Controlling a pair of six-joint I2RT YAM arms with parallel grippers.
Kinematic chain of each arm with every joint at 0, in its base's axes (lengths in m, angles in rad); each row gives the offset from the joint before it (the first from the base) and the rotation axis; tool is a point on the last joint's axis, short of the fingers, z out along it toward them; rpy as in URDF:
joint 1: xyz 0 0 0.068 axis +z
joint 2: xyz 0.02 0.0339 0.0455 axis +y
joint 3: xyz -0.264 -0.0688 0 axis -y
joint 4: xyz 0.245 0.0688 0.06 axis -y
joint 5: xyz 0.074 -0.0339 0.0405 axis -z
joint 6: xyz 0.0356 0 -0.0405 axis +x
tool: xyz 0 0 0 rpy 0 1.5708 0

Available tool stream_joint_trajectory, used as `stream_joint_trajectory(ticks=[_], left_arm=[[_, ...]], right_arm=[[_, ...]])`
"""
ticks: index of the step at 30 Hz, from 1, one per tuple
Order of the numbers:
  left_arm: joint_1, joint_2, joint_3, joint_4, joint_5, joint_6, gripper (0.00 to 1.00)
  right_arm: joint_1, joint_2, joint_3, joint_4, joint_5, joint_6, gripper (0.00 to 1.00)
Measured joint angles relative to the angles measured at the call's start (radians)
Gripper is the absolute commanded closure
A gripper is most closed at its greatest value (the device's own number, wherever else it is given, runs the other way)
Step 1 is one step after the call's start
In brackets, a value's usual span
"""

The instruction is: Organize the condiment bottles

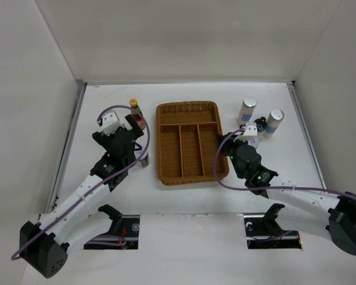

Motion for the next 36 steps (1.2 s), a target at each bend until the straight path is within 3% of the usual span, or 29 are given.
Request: stream_joint_trajectory(ticks=[2,3,5,6,8,11,17,24,29,33,36], left_arm=[[0.001,0.065,0.040,0.090,0.023,0.062,0.00],[0.006,0.101,0.065,0.132,0.043,0.090,0.07],[0.024,0.182,0.129,0.193,0.097,0.127,0.33],[0.036,0.223,0.161,0.210,0.120,0.142,0.36],[0.063,0.318,0.243,0.232,0.171,0.167,0.32],[0.100,0.449,0.346,0.238,0.221,0.180,0.28],[0.163,0.621,0.420,0.240,0.262,0.188,0.35],[0.205,0.710,0.434,0.241,0.276,0.186,0.44],[0.229,0.782,0.466,0.251,0.299,0.179,0.61],[0.239,0.806,0.473,0.261,0.311,0.180,0.80],[0.239,0.806,0.473,0.260,0.315,0.180,0.85]], right_arm=[[0.001,0.010,0.002,0.004,-0.024,0.006,0.76],[0.001,0.018,0.004,0.004,-0.035,0.010,0.73],[0.006,0.038,0.011,0.005,-0.053,0.013,0.54],[0.008,0.049,0.014,0.005,-0.062,0.014,0.40],[0.014,0.071,0.019,0.005,-0.076,0.015,0.15],[0.014,0.088,0.019,0.003,-0.093,0.009,0.01],[0.014,0.088,0.019,0.009,-0.113,0.009,0.00],[0.014,0.088,0.019,0.011,-0.124,0.010,0.00],[0.014,0.088,0.019,0.012,-0.127,0.010,0.00],[0.014,0.088,0.019,0.012,-0.127,0.010,0.00],[0.014,0.090,0.019,0.012,-0.127,0.010,0.00]])
